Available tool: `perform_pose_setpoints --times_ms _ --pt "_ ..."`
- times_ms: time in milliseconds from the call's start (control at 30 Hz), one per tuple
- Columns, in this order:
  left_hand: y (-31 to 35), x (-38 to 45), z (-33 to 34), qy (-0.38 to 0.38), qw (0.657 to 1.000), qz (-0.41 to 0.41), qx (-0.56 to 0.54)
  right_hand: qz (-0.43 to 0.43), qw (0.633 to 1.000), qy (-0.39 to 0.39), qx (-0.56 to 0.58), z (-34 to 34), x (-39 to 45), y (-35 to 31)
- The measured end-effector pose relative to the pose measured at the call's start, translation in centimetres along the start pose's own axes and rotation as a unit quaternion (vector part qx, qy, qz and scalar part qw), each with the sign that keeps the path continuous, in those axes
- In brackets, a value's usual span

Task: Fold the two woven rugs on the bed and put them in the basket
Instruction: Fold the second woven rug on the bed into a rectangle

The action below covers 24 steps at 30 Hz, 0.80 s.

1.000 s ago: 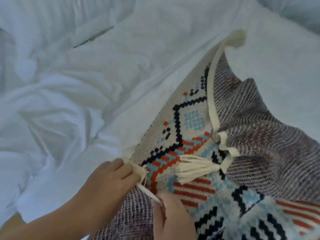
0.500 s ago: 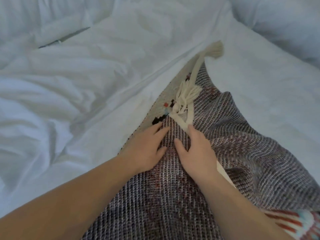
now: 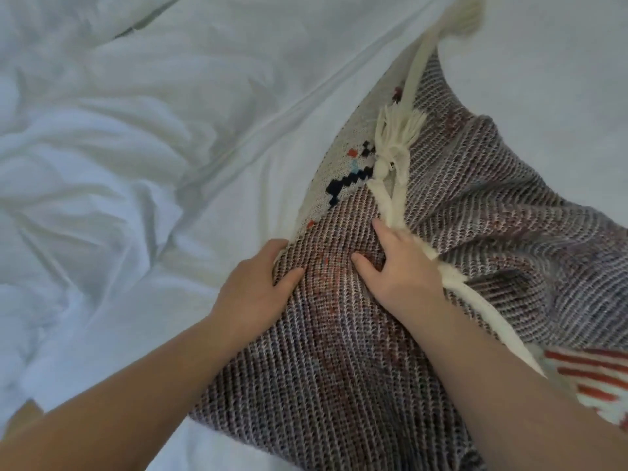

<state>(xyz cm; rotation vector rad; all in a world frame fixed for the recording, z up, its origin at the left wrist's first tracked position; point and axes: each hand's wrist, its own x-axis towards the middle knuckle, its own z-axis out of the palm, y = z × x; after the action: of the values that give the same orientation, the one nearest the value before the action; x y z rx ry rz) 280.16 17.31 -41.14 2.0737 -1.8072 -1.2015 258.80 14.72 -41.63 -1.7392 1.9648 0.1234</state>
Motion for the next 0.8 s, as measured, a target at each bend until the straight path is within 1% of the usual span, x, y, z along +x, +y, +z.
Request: perform_pose_setpoints --times_ms 100,233,333,533,633,667,733,800 --pt "-1.9 -2.4 -1.2 -0.010 0.999 0.012 0.035 -0.014 0.999 -0.037 -0.004 1.5 -2.6 -1.0" --pt "-5.5 -7.5 -2.0 -0.044 0.996 -0.012 0.074 -0.061 0.996 -0.065 -0.013 4.1 -7.1 -3.3" --pt "-8.0 -11.8 -2.1 -0.063 0.991 -0.050 0.109 -0.087 0.991 -0.100 -0.003 6.0 -10.9 -5.1" --pt "-11.4 -20.5 -2.6 -0.123 0.972 -0.124 0.158 -0.124 0.976 -0.168 0.055 9.2 -18.5 -7.1" --pt "-12.7 -24.1 -2.9 -0.162 0.955 -0.168 0.182 -0.136 0.966 -0.204 0.083 10.1 -22.0 -7.9" --pt "-13.1 -25.0 -3.0 -0.185 0.948 -0.182 0.185 -0.139 0.964 -0.209 0.088 10.3 -22.8 -8.2" --pt "-13.4 -25.5 -3.4 -0.214 0.941 -0.196 0.176 -0.133 0.967 -0.193 0.096 10.3 -23.6 -8.8" --pt "-13.1 -25.0 -4.1 -0.207 0.945 -0.179 0.178 -0.109 0.974 -0.164 0.115 9.5 -23.4 -9.6"
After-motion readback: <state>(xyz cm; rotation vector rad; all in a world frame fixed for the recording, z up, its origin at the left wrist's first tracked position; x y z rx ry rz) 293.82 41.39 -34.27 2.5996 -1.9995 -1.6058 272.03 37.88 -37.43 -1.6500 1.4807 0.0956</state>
